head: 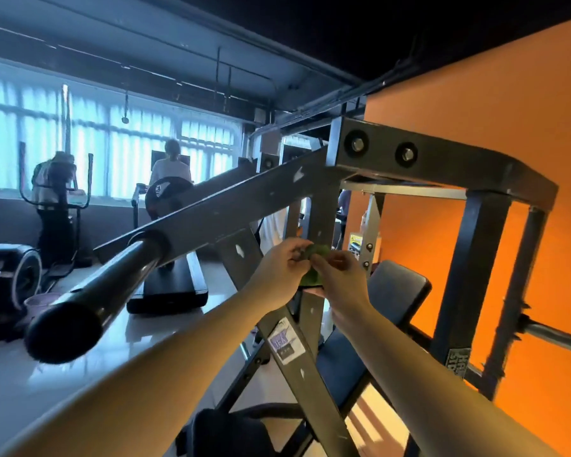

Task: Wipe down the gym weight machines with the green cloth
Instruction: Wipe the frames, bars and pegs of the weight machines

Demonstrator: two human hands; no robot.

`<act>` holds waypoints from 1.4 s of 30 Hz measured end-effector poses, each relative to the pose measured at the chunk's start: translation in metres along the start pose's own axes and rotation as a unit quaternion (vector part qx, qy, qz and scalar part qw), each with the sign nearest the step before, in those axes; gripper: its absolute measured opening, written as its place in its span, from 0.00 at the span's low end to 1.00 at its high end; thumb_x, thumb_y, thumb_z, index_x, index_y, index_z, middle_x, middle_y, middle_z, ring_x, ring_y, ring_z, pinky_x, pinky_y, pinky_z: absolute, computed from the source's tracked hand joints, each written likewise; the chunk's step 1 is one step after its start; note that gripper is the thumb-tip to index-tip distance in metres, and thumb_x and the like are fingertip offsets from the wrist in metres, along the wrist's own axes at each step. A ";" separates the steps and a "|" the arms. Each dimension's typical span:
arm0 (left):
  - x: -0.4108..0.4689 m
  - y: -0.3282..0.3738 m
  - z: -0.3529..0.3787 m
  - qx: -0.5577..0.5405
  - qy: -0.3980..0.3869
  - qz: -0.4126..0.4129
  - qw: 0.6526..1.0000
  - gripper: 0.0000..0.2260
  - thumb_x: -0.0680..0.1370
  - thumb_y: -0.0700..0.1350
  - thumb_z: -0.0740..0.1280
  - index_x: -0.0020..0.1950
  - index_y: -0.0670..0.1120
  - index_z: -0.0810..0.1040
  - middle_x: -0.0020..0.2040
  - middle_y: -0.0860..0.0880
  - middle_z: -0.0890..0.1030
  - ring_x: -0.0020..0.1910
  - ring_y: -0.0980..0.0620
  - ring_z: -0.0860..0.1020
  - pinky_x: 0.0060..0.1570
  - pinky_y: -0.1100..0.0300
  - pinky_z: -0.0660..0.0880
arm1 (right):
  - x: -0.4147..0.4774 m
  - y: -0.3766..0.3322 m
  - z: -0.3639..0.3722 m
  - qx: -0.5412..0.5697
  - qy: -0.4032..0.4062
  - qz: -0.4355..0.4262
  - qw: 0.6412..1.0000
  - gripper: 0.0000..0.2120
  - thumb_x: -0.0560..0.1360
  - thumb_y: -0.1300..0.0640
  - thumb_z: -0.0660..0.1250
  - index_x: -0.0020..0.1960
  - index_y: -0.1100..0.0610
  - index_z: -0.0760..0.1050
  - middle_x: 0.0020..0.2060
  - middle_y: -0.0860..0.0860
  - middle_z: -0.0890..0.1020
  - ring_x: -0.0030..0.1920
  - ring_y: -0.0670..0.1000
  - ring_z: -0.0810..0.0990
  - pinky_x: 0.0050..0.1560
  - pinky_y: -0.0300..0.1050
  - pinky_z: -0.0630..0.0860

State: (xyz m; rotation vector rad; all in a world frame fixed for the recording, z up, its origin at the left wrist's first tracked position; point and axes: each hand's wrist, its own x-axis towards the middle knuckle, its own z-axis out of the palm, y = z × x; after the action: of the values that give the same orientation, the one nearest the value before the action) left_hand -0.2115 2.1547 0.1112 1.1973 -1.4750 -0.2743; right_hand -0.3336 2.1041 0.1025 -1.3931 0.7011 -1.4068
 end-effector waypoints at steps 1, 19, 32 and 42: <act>0.003 0.006 -0.005 -0.006 0.002 0.005 1.000 0.11 0.83 0.38 0.64 0.65 0.48 0.77 0.53 0.51 0.83 0.51 0.57 0.82 0.48 0.69 0.78 | 0.003 -0.008 0.005 -0.011 0.006 -0.019 1.000 0.10 0.75 0.59 0.75 0.54 0.57 0.77 0.48 0.55 0.83 0.48 0.55 0.85 0.48 0.56 0.85; 0.059 -0.028 -0.079 0.325 0.403 -0.001 0.856 0.16 0.78 0.47 0.71 0.66 0.50 0.77 0.63 0.48 0.76 0.66 0.44 0.68 0.68 0.44 0.63 | 0.119 -0.038 0.089 -0.247 0.132 -0.411 0.868 0.16 0.80 0.60 0.68 0.68 0.59 0.78 0.68 0.51 0.74 0.69 0.51 0.66 0.72 0.34 0.59; 0.065 -0.048 -0.084 0.318 0.415 0.045 0.851 0.15 0.78 0.48 0.73 0.64 0.51 0.79 0.62 0.50 0.76 0.66 0.45 0.67 0.68 0.46 0.60 | 0.141 -0.022 0.062 -0.288 0.149 -0.467 0.823 0.24 0.72 0.73 0.71 0.65 0.58 0.81 0.67 0.49 0.76 0.71 0.49 0.63 0.71 0.54 0.72; 0.066 -0.049 -0.086 0.302 0.419 0.053 0.855 0.15 0.77 0.49 0.73 0.63 0.50 0.80 0.62 0.50 0.76 0.65 0.45 0.68 0.67 0.45 0.61 | 0.148 -0.028 0.046 -0.335 0.131 -0.519 0.775 0.20 0.72 0.71 0.74 0.62 0.57 0.82 0.62 0.52 0.81 0.67 0.54 0.69 0.68 0.28 0.59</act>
State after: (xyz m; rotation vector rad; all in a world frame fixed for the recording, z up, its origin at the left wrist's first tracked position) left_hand -0.1022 2.1189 0.1416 1.4461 -0.8331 0.7727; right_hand -0.2736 1.9893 0.1921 -2.3861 0.6466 -2.3867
